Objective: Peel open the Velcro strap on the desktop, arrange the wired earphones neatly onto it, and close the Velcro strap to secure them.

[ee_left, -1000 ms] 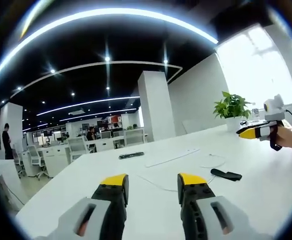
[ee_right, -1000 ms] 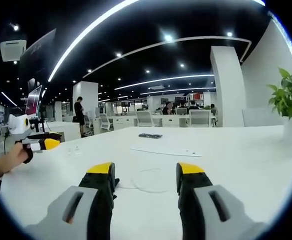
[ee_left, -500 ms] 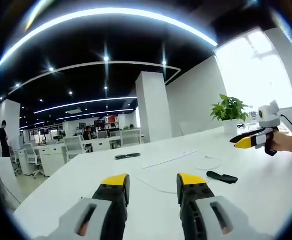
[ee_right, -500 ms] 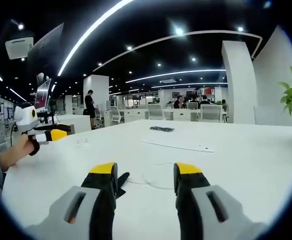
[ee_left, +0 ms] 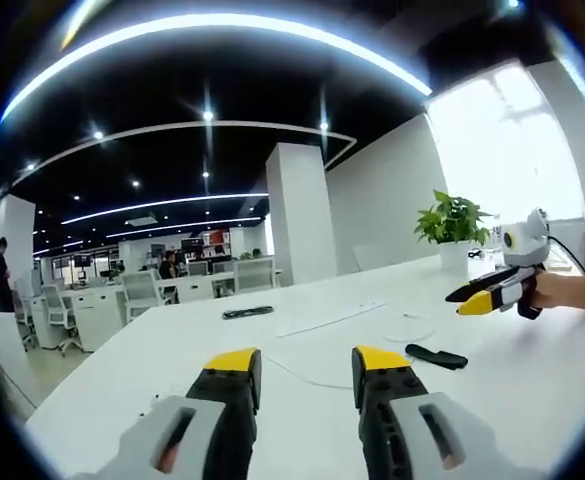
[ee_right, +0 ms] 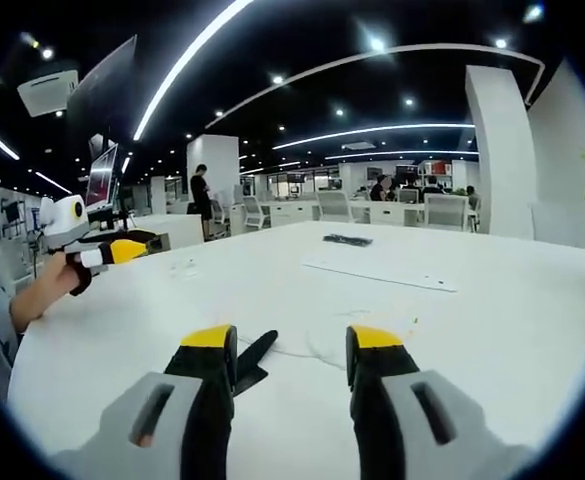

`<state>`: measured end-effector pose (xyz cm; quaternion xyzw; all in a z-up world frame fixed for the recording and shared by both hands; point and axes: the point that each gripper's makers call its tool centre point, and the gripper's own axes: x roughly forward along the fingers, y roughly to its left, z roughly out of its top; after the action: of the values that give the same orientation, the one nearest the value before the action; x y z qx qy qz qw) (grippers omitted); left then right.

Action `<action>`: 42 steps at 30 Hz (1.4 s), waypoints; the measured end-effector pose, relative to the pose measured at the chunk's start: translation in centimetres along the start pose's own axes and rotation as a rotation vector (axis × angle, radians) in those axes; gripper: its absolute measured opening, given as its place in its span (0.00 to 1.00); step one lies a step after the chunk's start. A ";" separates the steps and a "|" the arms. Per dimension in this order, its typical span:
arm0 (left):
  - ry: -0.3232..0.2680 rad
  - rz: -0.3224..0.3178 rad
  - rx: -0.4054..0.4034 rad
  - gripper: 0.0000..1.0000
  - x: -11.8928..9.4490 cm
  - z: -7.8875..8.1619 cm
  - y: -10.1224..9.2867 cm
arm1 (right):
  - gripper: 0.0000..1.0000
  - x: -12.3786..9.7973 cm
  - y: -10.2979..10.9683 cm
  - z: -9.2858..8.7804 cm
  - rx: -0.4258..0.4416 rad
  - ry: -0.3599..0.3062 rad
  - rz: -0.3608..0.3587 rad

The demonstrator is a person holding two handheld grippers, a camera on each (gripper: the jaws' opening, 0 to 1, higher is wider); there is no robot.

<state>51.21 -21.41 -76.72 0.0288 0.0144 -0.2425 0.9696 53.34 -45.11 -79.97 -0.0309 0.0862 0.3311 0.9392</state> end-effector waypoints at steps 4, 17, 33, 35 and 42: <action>0.004 -0.007 -0.007 0.40 0.0 -0.1 -0.1 | 0.45 0.3 0.4 -0.3 -0.012 0.012 0.023; 0.021 -0.035 -0.019 0.40 0.1 -0.5 -0.8 | 0.42 1.2 1.4 -1.4 -0.018 0.062 0.096; 0.030 -0.058 -0.022 0.40 0.1 -0.6 -1.2 | 0.40 2.7 1.7 -1.9 0.018 0.088 0.148; 0.029 -0.059 -0.022 0.40 0.1 -0.6 -1.2 | 0.40 2.9 1.7 -1.9 0.022 0.092 0.155; 0.032 -0.060 -0.029 0.40 0.1 -0.7 -1.2 | 0.40 3.4 1.7 -2.2 0.027 0.104 0.168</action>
<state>50.75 -22.46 -77.48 0.0182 0.0345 -0.2707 0.9619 54.56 -41.95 -82.79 -0.0279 0.1417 0.4055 0.9026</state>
